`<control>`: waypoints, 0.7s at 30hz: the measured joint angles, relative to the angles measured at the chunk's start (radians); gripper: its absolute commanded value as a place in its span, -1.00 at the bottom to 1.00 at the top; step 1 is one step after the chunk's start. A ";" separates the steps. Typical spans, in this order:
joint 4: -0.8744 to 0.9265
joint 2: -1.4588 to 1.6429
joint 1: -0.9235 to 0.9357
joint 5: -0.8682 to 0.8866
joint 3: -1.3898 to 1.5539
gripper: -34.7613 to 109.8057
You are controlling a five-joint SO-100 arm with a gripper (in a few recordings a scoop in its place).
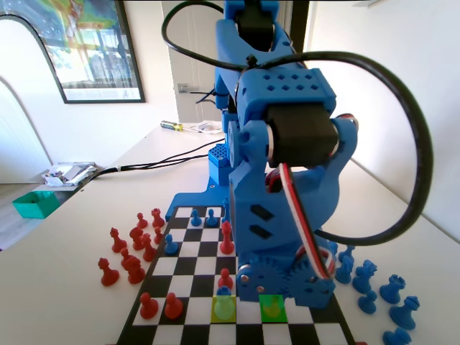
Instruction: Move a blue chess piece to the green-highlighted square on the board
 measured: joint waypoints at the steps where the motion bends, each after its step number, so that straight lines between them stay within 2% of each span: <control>1: 0.000 0.000 -0.006 0.003 0.000 -0.51; 13: -0.005 0.000 -0.014 0.002 0.000 -0.51; 21: 0.072 0.058 -0.012 0.002 0.000 -0.51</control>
